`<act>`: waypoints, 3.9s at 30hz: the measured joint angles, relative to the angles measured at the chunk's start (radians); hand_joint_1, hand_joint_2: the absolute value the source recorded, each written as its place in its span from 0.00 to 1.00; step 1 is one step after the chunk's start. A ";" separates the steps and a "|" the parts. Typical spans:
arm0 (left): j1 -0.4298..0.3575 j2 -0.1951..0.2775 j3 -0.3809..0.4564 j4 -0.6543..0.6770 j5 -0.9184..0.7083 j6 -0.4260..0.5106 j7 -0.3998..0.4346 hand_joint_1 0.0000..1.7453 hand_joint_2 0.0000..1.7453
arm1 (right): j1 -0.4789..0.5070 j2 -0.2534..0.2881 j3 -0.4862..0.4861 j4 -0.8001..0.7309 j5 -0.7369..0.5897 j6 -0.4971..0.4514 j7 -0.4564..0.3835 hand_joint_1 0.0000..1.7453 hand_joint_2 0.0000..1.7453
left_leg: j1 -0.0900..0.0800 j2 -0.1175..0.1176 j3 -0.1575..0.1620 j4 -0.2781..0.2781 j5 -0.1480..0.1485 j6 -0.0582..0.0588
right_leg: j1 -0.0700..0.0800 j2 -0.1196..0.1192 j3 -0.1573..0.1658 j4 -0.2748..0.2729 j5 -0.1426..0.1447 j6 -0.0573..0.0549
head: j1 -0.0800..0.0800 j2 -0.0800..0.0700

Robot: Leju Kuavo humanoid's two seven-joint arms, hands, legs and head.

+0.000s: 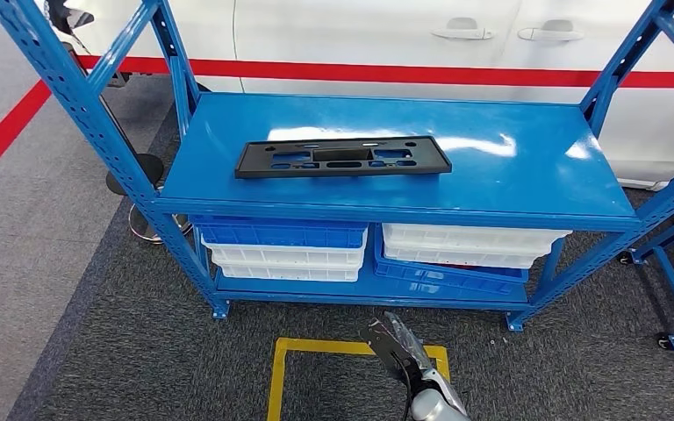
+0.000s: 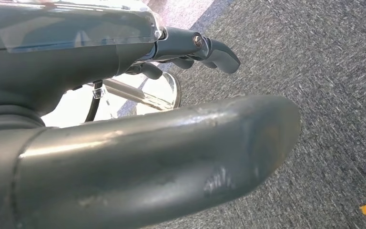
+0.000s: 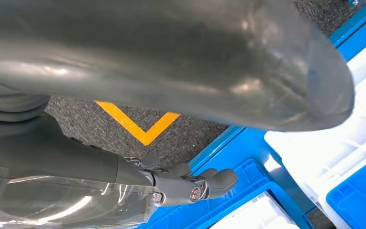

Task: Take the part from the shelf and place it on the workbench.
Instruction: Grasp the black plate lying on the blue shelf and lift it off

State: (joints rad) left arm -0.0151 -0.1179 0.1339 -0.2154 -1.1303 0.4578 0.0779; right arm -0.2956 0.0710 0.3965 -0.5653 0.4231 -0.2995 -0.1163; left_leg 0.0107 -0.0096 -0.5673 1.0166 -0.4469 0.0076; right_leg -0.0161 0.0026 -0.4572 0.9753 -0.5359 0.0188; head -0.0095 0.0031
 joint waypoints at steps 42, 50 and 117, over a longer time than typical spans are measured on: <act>-0.044 -0.033 0.045 0.002 0.036 -0.060 -0.123 0.00 1.00 | -0.038 -0.150 0.052 -0.944 0.643 -0.261 -0.001 0.00 1.00 | -0.001 0.001 -0.008 0.001 0.004 0.002 | -0.004 0.002 -0.008 0.003 0.004 0.005 | 0.005 0.000; -0.044 -0.034 0.045 0.002 0.015 -0.076 -0.113 0.00 0.00 | 0.024 -0.153 0.053 -0.919 0.756 -0.227 0.066 0.00 1.00 | -0.001 0.001 -0.009 0.001 0.004 0.002 | -0.005 0.002 -0.009 0.003 0.004 0.005 | 0.005 0.000; -0.030 -0.041 0.221 0.003 0.198 -0.128 -0.302 0.00 0.00 | 0.192 -0.154 0.154 -1.165 0.811 -0.395 0.029 0.00 1.00 | -0.007 -0.001 0.043 -0.007 -0.049 -0.002 | -0.006 0.002 -0.131 0.049 0.074 0.001 | 0.010 0.000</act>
State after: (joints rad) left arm -0.0449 -0.1593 0.3548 -0.2129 -0.9323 0.3300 -0.2237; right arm -0.1035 -0.0827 0.5501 -1.7304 1.2346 -0.6944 -0.0870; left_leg 0.0039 -0.0105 -0.5239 1.0093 -0.4955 0.0051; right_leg -0.0225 0.0048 -0.5879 1.0241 -0.4623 0.0197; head 0.0008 0.0031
